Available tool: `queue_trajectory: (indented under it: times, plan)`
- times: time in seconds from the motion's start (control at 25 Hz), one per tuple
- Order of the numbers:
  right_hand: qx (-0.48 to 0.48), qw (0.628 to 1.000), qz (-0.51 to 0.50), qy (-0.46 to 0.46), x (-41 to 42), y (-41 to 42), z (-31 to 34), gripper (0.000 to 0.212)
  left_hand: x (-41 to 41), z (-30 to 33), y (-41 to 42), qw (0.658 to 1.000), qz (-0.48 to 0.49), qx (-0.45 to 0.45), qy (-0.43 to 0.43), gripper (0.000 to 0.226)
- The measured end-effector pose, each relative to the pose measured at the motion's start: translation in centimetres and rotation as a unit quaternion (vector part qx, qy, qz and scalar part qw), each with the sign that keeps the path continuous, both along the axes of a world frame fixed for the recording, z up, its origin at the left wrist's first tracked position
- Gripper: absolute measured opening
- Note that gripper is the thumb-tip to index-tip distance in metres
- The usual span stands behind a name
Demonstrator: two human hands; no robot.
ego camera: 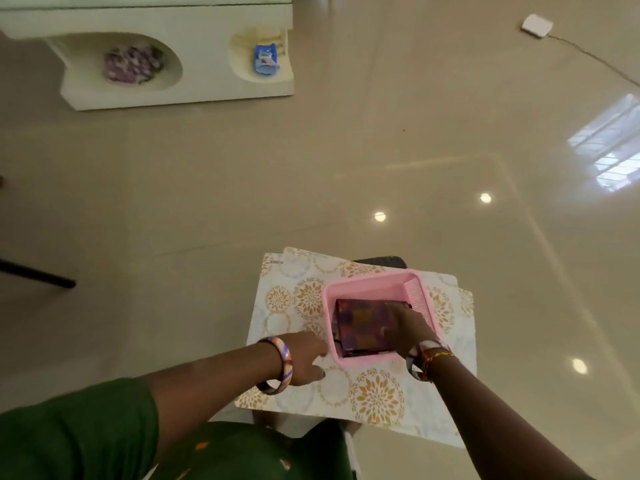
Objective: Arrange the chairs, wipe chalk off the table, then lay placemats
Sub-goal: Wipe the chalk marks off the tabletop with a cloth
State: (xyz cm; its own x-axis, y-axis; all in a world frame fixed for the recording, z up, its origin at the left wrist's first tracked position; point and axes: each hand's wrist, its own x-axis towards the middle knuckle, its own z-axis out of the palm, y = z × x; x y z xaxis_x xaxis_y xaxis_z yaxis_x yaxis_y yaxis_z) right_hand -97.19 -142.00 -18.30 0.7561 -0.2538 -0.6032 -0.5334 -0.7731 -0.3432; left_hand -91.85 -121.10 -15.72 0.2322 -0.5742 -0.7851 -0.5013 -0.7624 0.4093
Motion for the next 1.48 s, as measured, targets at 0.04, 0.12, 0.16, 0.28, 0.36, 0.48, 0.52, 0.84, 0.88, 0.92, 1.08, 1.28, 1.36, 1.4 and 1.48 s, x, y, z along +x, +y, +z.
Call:
queue_trajectory:
  times: [0.04, 0.12, 0.16, 0.28, 0.36, 0.48, 0.52, 0.84, 0.88, 0.92, 1.08, 1.28, 1.36, 1.4, 1.48]
  plan:
    - [-0.001, 0.999, 0.047, 0.005, 1.0, -0.5, -1.3, 0.038, -0.5, -0.5, -0.3, 0.999, 0.031, 0.010, 0.011, 0.054]
    - [-0.042, 0.989, 0.143, 0.020, 2.4, -1.5, -3.9, 0.049, -1.7, -1.7, -0.9, 0.993, 0.105, 0.034, 0.031, 0.055]
    - [-0.075, 0.980, 0.185, 0.017, 2.8, -1.8, -4.9, 0.053, -2.3, -2.3, -1.2, 0.988, 0.143, 0.046, 0.042, 0.057]
    - [-0.131, 0.954, 0.267, -0.020, 2.7, -2.5, -7.3, 0.054, -4.1, -4.5, -2.2, 0.958, 0.266, 0.074, 0.077, 0.064]
    - [-0.135, 0.948, 0.284, -0.054, 2.6, -2.9, -7.9, 0.040, -5.5, -5.8, -3.0, 0.925, 0.358, 0.068, 0.108, 0.067]
    - [-0.063, 0.953, 0.295, -0.022, 2.7, -3.3, -5.5, 0.021, -7.4, -6.5, -4.0, 0.838, 0.520, 0.009, 0.166, 0.062]
    - [-0.038, 0.952, 0.302, -0.001, 2.7, -3.3, -4.1, 0.021, -7.6, -6.2, -4.2, 0.807, 0.563, -0.006, 0.175, 0.060]
    - [0.074, 0.948, 0.307, -0.037, 2.0, 0.2, 8.4, 0.013, -9.4, -0.1, -0.4, 0.514, 0.791, -0.227, 0.242, 0.047]
    - [0.129, 0.953, 0.270, -0.035, 1.5, 1.2, 9.4, 0.010, -10.2, 0.6, 0.4, 0.485, 0.798, -0.248, 0.258, 0.052]
    - [0.209, 0.954, 0.215, -0.025, 0.5, 2.6, 10.4, 0.009, -11.3, 1.3, 1.5, 0.461, 0.803, -0.262, 0.273, 0.064]
    - [0.486, 0.870, 0.048, 0.067, -5.6, 10.6, 13.0, 0.021, -18.2, 3.5, 7.3, 0.409, 0.784, -0.355, 0.303, 0.082]
    - [0.556, 0.806, 0.107, 0.173, -14.9, 22.5, 14.7, 0.019, -29.7, 7.5, 16.6, 0.245, 0.784, -0.517, 0.240, 0.074]
    - [0.535, 0.812, 0.141, 0.184, -17.8, 27.1, 15.3, 0.016, -34.1, 8.8, 20.6, 0.220, 0.784, -0.553, 0.177, 0.070]
    - [0.520, 0.820, 0.156, 0.181, -19.3, 29.6, 15.6, 0.013, -36.5, 9.4, 22.6, 0.218, 0.784, -0.565, 0.139, 0.061]
    - [0.491, 0.836, 0.169, 0.175, -21.7, 33.9, 15.9, 0.013, -40.4, 10.2, 26.0, 0.224, 0.790, -0.565, 0.075, 0.037]
